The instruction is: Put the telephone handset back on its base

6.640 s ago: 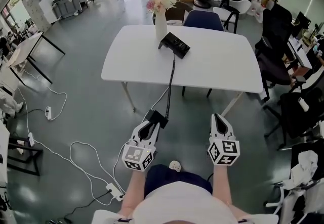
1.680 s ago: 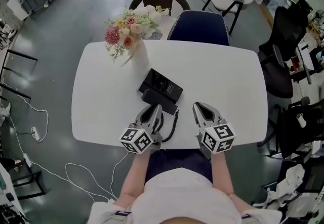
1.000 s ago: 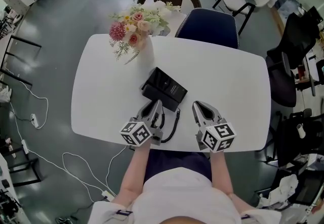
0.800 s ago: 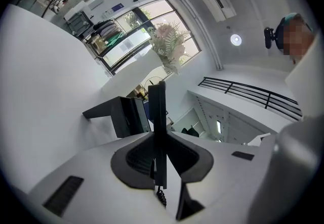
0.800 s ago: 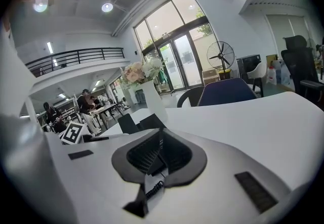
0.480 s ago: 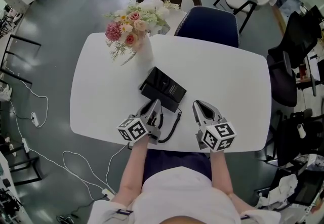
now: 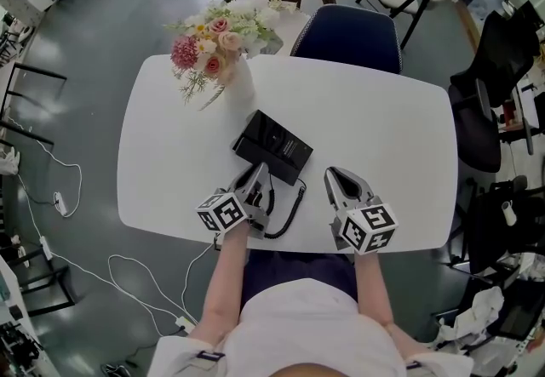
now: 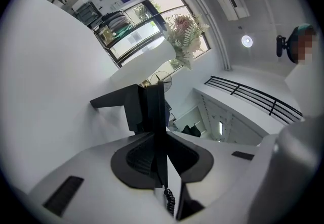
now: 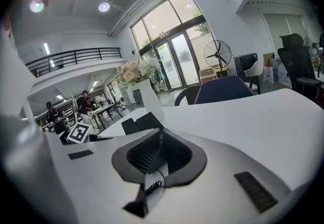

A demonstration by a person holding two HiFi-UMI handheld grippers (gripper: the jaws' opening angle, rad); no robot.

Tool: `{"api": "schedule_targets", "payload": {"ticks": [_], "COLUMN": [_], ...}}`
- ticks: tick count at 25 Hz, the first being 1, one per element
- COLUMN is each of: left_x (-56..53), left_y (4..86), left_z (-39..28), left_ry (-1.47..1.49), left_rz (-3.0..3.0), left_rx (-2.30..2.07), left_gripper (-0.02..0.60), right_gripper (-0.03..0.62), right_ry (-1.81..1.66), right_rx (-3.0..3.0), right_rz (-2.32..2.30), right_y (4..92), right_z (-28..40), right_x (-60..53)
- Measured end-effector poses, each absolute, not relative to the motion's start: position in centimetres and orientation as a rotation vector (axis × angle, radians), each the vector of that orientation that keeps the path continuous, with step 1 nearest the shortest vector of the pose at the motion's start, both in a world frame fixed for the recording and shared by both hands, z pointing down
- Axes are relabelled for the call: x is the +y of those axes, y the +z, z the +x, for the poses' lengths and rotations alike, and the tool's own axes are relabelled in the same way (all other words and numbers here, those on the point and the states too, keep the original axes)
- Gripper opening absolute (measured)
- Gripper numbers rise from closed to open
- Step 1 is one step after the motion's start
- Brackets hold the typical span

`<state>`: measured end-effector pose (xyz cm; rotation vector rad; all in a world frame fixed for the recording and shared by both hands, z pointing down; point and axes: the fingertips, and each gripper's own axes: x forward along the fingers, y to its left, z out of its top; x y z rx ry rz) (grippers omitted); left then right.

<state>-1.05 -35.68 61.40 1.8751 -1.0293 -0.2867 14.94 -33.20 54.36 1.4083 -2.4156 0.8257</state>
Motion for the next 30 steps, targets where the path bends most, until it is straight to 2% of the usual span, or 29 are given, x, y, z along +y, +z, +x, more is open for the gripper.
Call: {"api": "schedule_targets", "payload": {"ticks": [23, 27, 30], "left_x": [-36.5, -36.4, -36.5], "left_y": [63.2, 63.4, 63.4], "left_z": [-1.7, -1.8, -1.8], "left_ry": [-0.329, -0.361, -0.346], "left_rz": [1.772, 1.740, 1.724], "left_rx": [-0.969, -0.962, -0.987], "left_gripper": [0.085, 0.118, 0.117], "right_gripper": [0.040, 0.040, 0.040], "right_ry": [0.828, 0.828, 0.826], "right_rx": [-2.451, -2.453, -2.452], "right_rz": [1.329, 1.332, 1.352], "right_y": [54.4, 54.5, 54.3], "right_z": [11.8, 12.0, 12.4], "right_x": [-33.3, -33.0, -32.9]}}
